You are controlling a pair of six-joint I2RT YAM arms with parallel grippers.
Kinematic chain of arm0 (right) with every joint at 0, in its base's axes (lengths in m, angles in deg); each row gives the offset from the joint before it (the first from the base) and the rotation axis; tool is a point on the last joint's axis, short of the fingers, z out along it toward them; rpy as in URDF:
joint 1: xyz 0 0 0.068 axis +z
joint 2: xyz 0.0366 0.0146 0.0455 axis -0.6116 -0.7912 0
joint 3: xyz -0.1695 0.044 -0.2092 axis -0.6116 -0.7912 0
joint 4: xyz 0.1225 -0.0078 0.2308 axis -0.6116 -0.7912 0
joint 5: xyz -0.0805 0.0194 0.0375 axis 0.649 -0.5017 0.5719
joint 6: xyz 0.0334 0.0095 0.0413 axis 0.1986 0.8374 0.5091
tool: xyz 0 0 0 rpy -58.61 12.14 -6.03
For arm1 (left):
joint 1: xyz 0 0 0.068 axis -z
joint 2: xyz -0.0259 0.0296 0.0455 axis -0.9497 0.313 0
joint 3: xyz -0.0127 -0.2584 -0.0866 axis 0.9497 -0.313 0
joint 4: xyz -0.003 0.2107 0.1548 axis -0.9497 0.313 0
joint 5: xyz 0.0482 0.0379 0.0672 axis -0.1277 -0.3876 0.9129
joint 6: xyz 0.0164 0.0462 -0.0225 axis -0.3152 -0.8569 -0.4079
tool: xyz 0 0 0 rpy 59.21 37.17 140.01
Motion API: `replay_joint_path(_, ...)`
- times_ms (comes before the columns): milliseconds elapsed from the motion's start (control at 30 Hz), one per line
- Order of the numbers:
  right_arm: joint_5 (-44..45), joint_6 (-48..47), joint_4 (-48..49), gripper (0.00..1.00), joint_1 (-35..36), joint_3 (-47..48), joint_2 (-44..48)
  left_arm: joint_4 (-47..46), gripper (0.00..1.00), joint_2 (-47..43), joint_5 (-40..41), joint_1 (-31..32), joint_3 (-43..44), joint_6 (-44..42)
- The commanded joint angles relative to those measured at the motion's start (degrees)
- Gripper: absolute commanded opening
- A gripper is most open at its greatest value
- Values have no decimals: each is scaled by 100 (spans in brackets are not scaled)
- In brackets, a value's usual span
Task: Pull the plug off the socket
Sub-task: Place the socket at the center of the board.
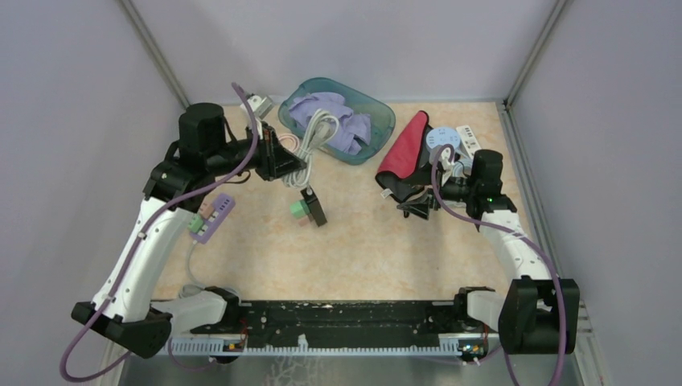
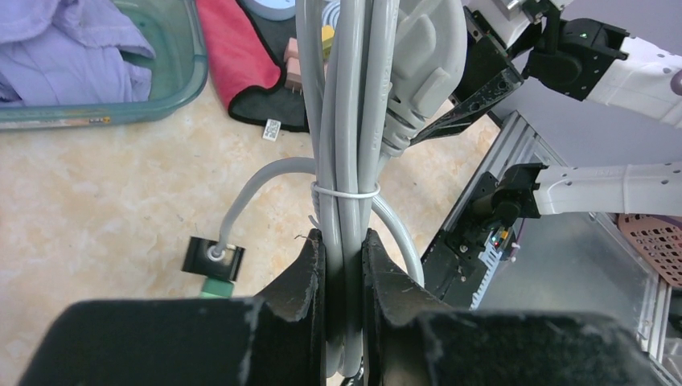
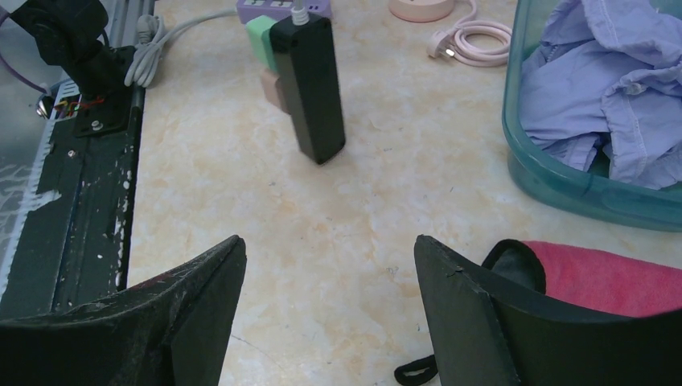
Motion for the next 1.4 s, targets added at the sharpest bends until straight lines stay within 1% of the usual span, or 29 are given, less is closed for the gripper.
replay_joint_path(0,-173,-54,241,77,-45,157,170,-458,0,138,-192,36,260,-66)
replay_joint_path(100,-173,-54,240,77,-45,161,168,-722,0,259,-357,101,141,53)
replay_joint_path(300,-164,-54,237,77,-85,180,168,-1665,0,593,-652,357,-473,402)
replay_joint_path(533,-115,-36,239,77,-164,191,206,-2622,0,1550,-874,699,-778,678)
replay_joint_path(667,-38,-10,256,77,-304,204,278,-2990,0,2102,-961,887,-814,816)
replay_joint_path(800,51,8,267,77,-416,214,356,-3334,0,2469,-1020,1036,-940,986)
replay_joint_path(1067,126,15,247,77,-475,231,365,-3754,1,2726,-1025,1245,-1468,1207)
replay_joint_path(1133,143,17,247,77,-488,231,365,-3815,5,2771,-1025,1297,-1627,1234)
replay_joint_path(1200,146,18,241,77,-493,231,360,-3845,21,2823,-1025,1350,-1783,1241)
replay_joint_path(1333,134,17,239,77,-502,231,344,-3840,44,2836,-911,1494,-1994,1178)
replay_joint_path(1367,133,21,240,77,-502,231,338,-3805,49,2825,-863,1525,-2011,1122)
